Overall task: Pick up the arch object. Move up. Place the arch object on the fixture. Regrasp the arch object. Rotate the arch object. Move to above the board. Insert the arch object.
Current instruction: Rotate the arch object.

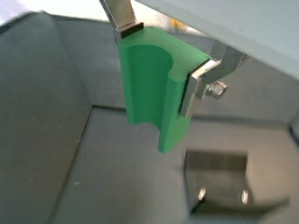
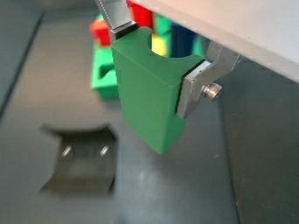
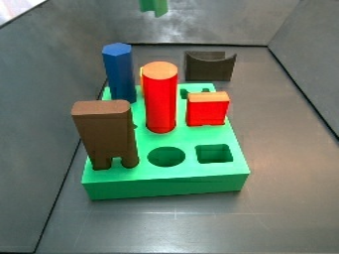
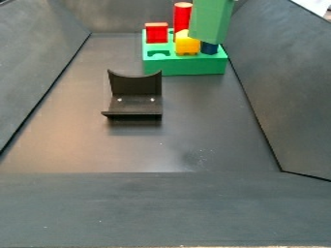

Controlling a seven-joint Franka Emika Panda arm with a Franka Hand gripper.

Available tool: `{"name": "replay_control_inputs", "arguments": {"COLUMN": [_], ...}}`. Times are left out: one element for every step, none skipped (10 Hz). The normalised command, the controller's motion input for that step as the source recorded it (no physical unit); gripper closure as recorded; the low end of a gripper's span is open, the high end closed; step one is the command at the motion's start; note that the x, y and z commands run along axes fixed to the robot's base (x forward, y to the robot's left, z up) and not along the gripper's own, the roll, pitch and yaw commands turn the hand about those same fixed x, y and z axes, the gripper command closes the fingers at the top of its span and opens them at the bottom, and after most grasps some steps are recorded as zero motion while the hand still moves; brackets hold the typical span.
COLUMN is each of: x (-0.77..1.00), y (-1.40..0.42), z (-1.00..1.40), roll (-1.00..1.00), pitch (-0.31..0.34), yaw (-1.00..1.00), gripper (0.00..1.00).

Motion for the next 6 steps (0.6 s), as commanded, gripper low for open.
{"name": "replay_control_inputs", "arguments": {"x": [0.04, 0.07, 0.07, 0.02, -0.01, -0.01], "y": [0.02, 0.02, 0.01, 0.03, 0.03, 0.03], "z": [0.04, 0.03, 0.0, 0.0, 0.01, 0.01], "roll": [-0.67, -0.45, -0.29, -0.03, -0.02, -0.02], "pitch": [0.482, 0.386, 0.283, 0.027, 0.017, 0.017], "yaw": [-0.63, -0.39, -0.23, -1.0, -1.0, -1.0], "gripper": [1.0, 1.0, 1.0, 1.0, 1.0, 1.0]}}
